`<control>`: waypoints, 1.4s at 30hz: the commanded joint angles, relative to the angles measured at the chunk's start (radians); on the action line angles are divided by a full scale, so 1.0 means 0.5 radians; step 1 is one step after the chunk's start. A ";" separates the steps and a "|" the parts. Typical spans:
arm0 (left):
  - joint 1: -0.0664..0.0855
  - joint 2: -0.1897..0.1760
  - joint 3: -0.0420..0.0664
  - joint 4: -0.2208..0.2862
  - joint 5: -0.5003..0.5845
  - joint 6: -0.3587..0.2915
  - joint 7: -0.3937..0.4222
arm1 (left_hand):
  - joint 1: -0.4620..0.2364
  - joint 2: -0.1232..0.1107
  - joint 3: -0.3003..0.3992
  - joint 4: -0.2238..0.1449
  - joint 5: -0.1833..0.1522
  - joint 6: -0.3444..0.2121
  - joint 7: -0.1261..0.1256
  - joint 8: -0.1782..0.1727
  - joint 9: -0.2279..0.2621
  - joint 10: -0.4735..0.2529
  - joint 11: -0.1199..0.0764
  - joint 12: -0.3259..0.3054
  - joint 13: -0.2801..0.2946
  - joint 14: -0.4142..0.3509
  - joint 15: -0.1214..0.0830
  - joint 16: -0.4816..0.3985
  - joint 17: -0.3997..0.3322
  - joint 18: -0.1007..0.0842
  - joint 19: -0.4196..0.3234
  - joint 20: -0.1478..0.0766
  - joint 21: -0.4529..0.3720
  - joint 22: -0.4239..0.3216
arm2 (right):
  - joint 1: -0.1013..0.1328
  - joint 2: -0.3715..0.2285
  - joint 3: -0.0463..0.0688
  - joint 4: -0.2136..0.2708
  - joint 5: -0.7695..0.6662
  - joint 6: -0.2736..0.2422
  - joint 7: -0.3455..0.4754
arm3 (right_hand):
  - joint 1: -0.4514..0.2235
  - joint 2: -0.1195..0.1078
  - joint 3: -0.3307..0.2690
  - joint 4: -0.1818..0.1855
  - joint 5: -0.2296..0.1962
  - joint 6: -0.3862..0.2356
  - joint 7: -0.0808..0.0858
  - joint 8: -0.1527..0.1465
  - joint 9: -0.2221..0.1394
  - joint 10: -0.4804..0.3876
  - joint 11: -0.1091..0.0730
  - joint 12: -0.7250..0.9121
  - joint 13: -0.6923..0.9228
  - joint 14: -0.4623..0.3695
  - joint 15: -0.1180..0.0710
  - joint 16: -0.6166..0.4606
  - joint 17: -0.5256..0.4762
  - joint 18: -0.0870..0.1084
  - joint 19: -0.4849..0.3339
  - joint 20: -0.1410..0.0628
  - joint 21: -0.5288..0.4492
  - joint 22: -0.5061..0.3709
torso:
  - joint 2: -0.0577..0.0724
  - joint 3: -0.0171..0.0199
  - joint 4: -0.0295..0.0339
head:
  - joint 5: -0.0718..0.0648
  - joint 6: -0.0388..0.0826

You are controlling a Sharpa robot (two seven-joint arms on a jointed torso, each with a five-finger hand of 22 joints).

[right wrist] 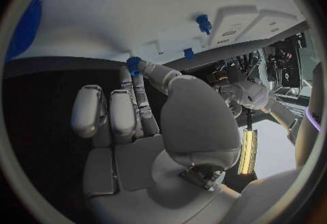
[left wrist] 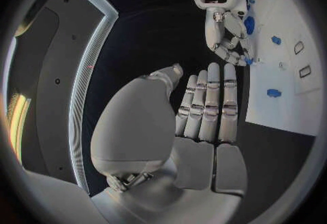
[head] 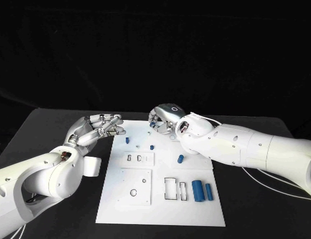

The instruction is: Assemble the parts on the task board

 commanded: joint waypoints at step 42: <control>0.003 -0.016 0.002 -0.018 0.031 0.051 0.016 | 0.012 -0.004 0.020 -0.002 -0.011 -0.018 0.001 -0.011 -0.003 -0.010 0.011 -0.019 -0.001 -0.012 0.007 0.004 0.007 0.024 0.004 0.000 0.008 -0.003 | 0.055 -0.421 0.030 0.397 0.210 0.096 -0.031 | -0.145 -0.115 -0.057 0.102 0.063 -0.228 0.077 -0.162 -0.005 0.010 0.016 -0.033 0.006 -0.026 0.045 -0.027 -0.118 0.016 -0.091 0.070 -0.091 -0.105 | -0.009 0.0129 -0.034 | 0.017 0.031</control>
